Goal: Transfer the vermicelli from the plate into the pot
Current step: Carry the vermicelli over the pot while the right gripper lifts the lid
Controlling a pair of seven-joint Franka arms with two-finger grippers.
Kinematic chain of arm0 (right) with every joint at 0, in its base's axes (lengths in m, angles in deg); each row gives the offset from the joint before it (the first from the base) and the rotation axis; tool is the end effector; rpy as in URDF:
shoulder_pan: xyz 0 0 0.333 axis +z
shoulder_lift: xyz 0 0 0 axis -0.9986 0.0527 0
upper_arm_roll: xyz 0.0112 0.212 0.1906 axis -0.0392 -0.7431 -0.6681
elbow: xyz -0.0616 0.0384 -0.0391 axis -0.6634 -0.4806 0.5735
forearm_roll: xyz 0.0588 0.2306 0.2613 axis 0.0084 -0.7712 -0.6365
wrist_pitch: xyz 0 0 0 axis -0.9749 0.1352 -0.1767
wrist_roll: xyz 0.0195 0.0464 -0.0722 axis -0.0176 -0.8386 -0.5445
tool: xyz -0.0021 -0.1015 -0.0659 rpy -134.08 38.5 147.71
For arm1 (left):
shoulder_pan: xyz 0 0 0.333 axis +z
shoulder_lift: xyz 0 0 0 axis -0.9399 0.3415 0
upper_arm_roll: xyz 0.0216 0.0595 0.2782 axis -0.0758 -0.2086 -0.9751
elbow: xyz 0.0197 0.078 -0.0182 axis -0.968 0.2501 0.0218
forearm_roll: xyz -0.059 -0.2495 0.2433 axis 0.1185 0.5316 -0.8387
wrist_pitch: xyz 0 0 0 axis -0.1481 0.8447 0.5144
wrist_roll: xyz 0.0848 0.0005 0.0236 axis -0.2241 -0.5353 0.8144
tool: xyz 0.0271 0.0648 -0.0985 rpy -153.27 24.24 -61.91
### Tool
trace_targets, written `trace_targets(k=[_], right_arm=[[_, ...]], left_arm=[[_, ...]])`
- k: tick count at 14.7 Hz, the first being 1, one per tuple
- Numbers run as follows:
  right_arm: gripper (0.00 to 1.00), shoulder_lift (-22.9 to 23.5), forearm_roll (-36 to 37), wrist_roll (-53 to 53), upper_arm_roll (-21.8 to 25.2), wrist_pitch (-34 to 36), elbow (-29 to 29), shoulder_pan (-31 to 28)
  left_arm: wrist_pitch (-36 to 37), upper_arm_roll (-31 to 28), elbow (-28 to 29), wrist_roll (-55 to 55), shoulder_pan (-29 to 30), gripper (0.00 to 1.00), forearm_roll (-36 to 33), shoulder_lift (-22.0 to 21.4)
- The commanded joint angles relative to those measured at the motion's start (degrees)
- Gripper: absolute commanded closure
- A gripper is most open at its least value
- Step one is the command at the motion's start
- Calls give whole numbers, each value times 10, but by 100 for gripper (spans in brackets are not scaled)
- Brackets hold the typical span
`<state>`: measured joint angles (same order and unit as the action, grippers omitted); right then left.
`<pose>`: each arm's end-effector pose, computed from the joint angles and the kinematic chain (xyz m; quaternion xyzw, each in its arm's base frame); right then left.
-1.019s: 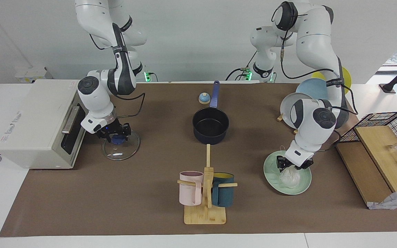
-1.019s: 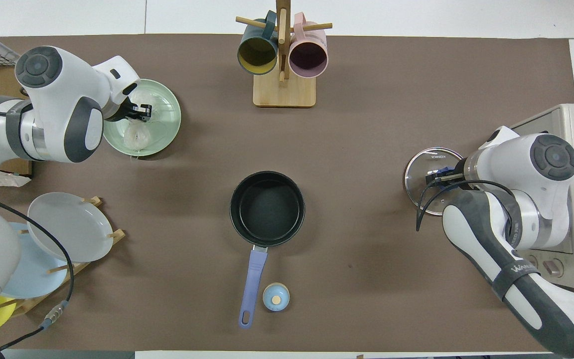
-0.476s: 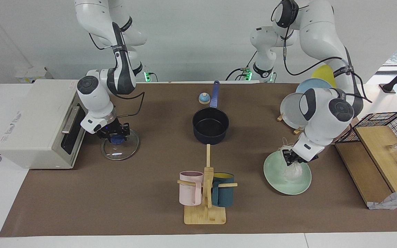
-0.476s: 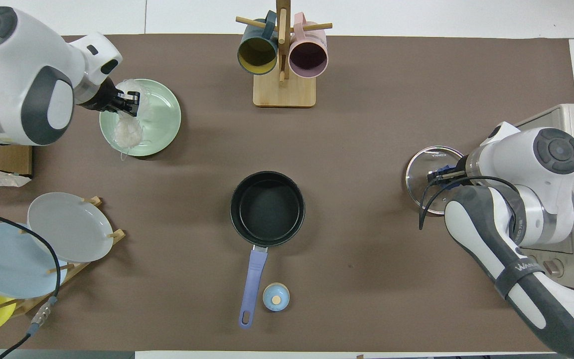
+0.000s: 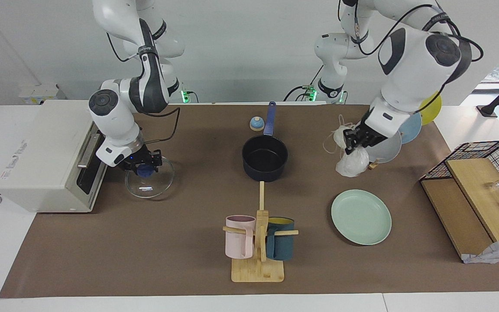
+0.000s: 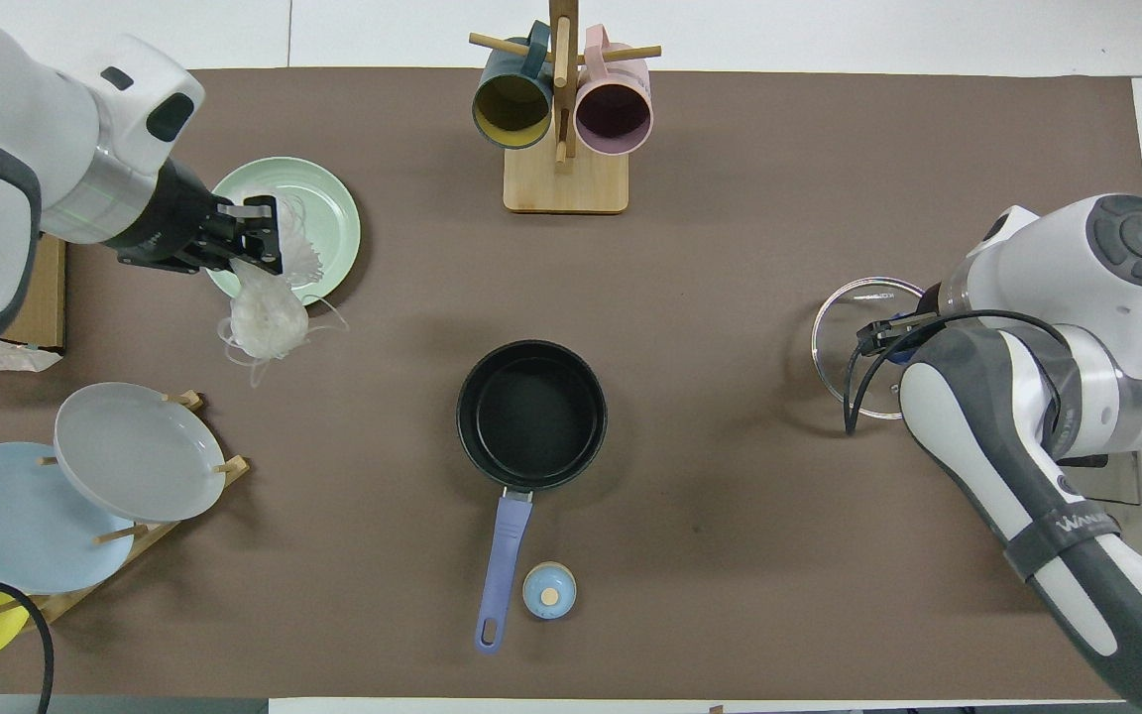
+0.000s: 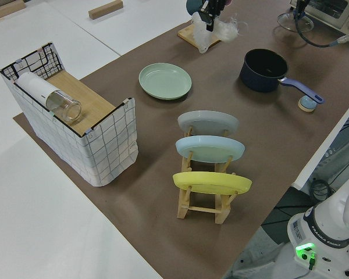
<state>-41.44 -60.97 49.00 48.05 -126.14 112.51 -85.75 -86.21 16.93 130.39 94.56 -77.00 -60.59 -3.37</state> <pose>0.5282 0.0326 0.3640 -0.9965 -0.0784 0.0293 0.0005 0.5299 -0.1835 0.5384 0.9956 0.0370 -0.0415 0.0756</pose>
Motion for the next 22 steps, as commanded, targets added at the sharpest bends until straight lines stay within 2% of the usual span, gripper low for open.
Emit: trace_targets(k=[1,3,5,6,8,16,21,22], right_arm=[[53,-4,-1,-7,-7,73,-57,12],[59,-4,-6,-6,-10,104,-81,15],[68,-3,-8,-5,-12,131,-105,21],[71,0,-8,-5,-13,144,-119,23],[76,1,-9,0,-13,157,-129,34],[76,-8,-23,74,-13,166,-131,70],[76,-7,-31,114,-13,157,-134,95],[76,-7,-31,123,-14,156,-134,98]], left_arm=[[15,-4,33,62,-58,100,21,-27],[-26,-4,115,94,-94,100,31,-68],[-135,-4,224,124,-143,100,49,-107],[-173,-5,252,142,-166,100,49,-105],[-212,-5,265,157,-192,100,49,-81],[-363,-6,295,162,-212,100,48,10],[-377,-7,293,122,-207,100,42,26],[-371,-8,290,119,-207,1,33,25]])
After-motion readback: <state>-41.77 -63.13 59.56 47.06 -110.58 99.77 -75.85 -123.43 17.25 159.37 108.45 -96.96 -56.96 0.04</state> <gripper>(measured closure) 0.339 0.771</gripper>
